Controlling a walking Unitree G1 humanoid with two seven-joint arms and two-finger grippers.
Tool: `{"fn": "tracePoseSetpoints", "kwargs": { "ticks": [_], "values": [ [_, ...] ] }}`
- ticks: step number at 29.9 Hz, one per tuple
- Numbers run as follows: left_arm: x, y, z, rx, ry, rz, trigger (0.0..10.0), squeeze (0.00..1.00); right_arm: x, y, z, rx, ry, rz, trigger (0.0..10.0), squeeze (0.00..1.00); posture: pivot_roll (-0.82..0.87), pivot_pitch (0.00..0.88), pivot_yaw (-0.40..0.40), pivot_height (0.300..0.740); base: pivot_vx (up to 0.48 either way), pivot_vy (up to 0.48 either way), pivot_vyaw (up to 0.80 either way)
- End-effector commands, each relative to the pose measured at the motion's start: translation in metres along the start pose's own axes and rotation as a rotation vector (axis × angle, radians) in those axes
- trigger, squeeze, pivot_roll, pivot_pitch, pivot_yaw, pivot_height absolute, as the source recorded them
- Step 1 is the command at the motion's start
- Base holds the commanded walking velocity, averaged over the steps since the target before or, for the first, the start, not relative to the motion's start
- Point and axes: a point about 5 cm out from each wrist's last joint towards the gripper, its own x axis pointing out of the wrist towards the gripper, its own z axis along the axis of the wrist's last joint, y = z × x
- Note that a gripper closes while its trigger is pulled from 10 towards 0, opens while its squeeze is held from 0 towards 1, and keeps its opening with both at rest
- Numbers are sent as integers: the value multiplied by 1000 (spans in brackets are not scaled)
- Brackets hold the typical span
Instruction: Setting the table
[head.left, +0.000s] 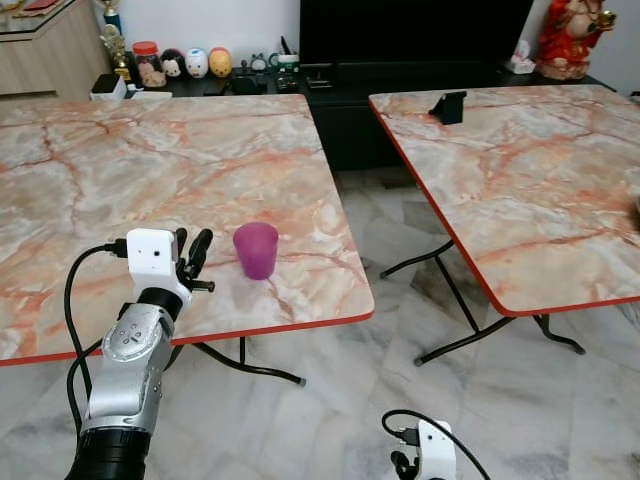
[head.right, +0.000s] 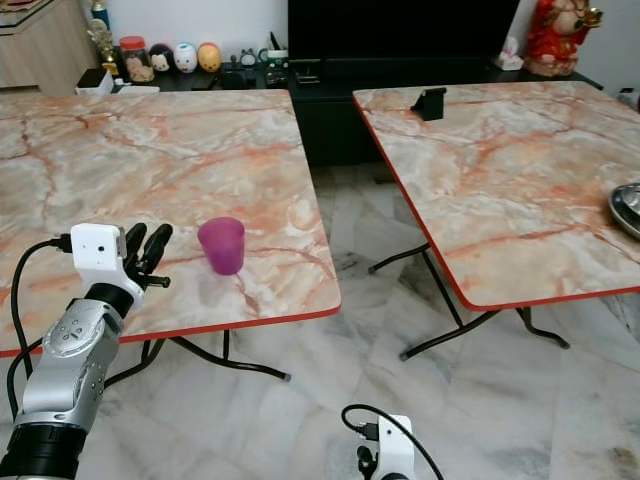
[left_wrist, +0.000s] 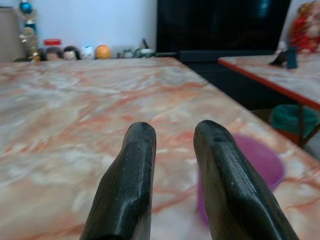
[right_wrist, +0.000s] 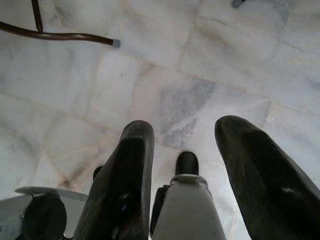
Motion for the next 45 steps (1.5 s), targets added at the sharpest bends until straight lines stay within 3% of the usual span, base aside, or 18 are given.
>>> {"fn": "tracePoseSetpoints", "kwargs": {
  "ticks": [1, 6, 10, 15, 17, 18, 19, 24, 28, 35, 38, 39, 40, 45],
  "values": [
    [6, -12, 9, -28, -13, -70, 10000, 0, 3, 8, 11, -7, -13, 6, 10000, 0, 63, 0, -17, 740, 0, 0, 0],
    [8, -25, 2, 37, 43, -139, 10000, 0, 4, 18, 16, -9, -23, 11, 10000, 0, 64, 0, -14, 740, 0, 0, 0],
    [9, -25, -8, 111, 88, -94, 10000, 0, 4, 17, 15, -8, -24, 5, 10000, 0, 60, 0, -9, 740, 0, 0, 0],
    [14, -30, 0, 62, 61, -94, 10000, 0, 2, 8, 9, -3, -21, -4, 10000, 0, 59, 0, -8, 740, 0, 0, 0],
    [21, -32, 10, 31, 43, -75, 10000, 0, 0, -6, 2, 1, -14, -17, 10000, 0, 63, 0, -9, 740, 0, 0, 0],
    [24, -31, 11, 16, 47, -60, 10000, 169, -1, -11, 0, 3, -12, -21, 10000, 0, 63, 0, -9, 740, 0, 0, 0],
    [27, -31, 12, -10, 58, -47, 10000, 1000, -3, -21, -3, 6, -10, -30, 10000, 0, 57, 0, -4, 740, 0, 0, 0],
    [35, -30, 6, -37, 149, -29, 10000, 1000, -7, -37, -8, 12, -6, -48, 10000, 0, 52, 0, 1, 740, 0, 0, 0],
    [39, -27, 7, -23, 164, -14, 10000, 1000, -9, -44, -10, 14, -4, -54, 10000, 0, 50, 0, 3, 740, 0, 0, 0],
    [51, -5, 19, -108, 197, 197, 10000, 1000, -9, -43, -12, 14, -2, -50, 10000, 0, 45, 0, 7, 740, 0, 0, 0],
    [53, -5, 20, -125, 222, 183, 10000, 1000, -9, -41, -13, 12, -2, -46, 10000, 0, 47, 0, 5, 740, 0, 0, 0],
    [54, -5, 19, -118, 230, 181, 10000, 757, -9, -41, -13, 12, -2, -45, 10000, 0, 47, 0, 5, 740, 0, 0, 0],
    [54, -5, 19, -125, 244, 173, 10000, 0, -9, -40, -13, 12, -2, -44, 10000, 0, 47, 0, 5, 740, 0, 0, 0],
    [56, -8, 11, -106, 338, 147, 10000, 0, -8, -38, -11, 15, -7, -41, 10000, 0, 48, 0, 1, 740, 0, 0, 0]
  ]
}}
